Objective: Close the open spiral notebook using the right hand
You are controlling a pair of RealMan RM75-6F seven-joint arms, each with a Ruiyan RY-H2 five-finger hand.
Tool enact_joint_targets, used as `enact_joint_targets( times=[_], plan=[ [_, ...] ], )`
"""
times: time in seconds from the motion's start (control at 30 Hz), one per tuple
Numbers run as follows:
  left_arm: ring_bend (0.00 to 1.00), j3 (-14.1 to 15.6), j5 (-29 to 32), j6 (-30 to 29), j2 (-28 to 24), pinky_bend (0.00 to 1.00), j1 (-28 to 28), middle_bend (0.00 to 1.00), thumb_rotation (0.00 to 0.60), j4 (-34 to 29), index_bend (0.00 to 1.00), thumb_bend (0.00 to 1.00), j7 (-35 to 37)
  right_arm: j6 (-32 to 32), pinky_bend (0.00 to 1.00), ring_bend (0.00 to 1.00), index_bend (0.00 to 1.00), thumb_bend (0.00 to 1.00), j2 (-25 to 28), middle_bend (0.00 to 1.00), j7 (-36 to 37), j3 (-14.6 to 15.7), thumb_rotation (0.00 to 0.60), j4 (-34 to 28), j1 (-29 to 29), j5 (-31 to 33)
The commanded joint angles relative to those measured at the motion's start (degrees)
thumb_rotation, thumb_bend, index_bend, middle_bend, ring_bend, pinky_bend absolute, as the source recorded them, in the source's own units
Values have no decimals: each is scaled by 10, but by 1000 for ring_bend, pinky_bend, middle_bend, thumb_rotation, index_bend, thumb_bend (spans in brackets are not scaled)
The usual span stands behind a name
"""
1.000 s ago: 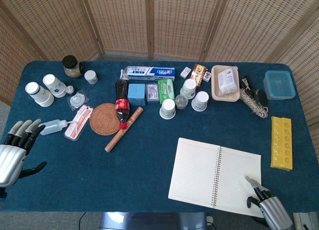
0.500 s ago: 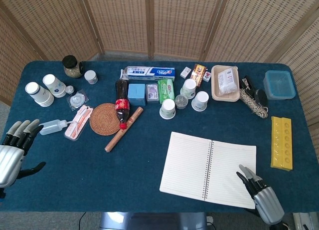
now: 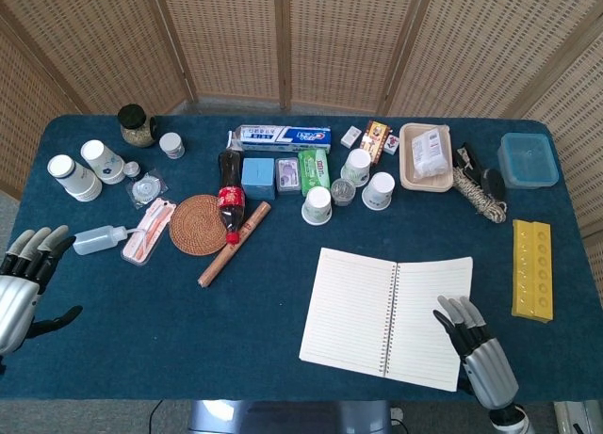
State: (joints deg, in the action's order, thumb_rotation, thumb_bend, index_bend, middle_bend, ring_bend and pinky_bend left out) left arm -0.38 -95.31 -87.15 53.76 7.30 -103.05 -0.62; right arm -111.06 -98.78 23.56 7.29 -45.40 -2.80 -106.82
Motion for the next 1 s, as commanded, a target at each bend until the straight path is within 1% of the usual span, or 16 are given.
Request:
enact_joint_targets(
  times=[0.03, 0.13, 0.33, 0.5, 0.57, 0.67, 0.9, 1.0],
  plan=[
    [0, 1, -1, -1, 0, 0, -1, 0, 600, 3, 0, 0, 5, 0, 0, 0, 0, 181, -8, 0, -4, -5, 600, -12, -6, 0],
    [0, 1, -1, -1, 0, 0, -1, 0, 600, 5, 0, 0, 9, 3, 0, 0, 0, 175, -10, 0, 0, -9, 600, -22, -9, 3],
    [0, 3, -3, -4, 0, 0, -4, 0, 600, 9, 0, 0, 23, 20, 0, 0, 0, 169, -22, 0, 27, -18, 600, -69, -26, 10],
    [0, 4, -4, -6, -1, 0, -5, 0, 600, 10, 0, 0, 25, 26, 0, 0, 0, 164, -25, 0, 37, -23, 600, -102, -38, 7],
    [0, 4, -4, -6, -1, 0, -5, 0, 600, 10, 0, 0, 28, 39, 0, 0, 0, 162, -25, 0, 41, -25, 600, -127, -50, 5],
    [0, 4, -4, -7, -1, 0, -6, 0, 600, 11, 0, 0, 29, 52, 0, 0, 0, 159, -24, 0, 38, -29, 600, -145, -62, 3],
    [0, 5, -3, -7, -2, 0, -7, 0, 600, 11, 0, 0, 30, 79, 0, 0, 0, 158, -27, 0, 19, -37, 600, -157, -94, -10],
    [0, 5, -3, -6, -3, 0, -6, 0, 600, 10, 0, 0, 30, 103, 0, 0, 0, 158, -32, 0, 10, -40, 600, -163, -114, -15]
  ],
)
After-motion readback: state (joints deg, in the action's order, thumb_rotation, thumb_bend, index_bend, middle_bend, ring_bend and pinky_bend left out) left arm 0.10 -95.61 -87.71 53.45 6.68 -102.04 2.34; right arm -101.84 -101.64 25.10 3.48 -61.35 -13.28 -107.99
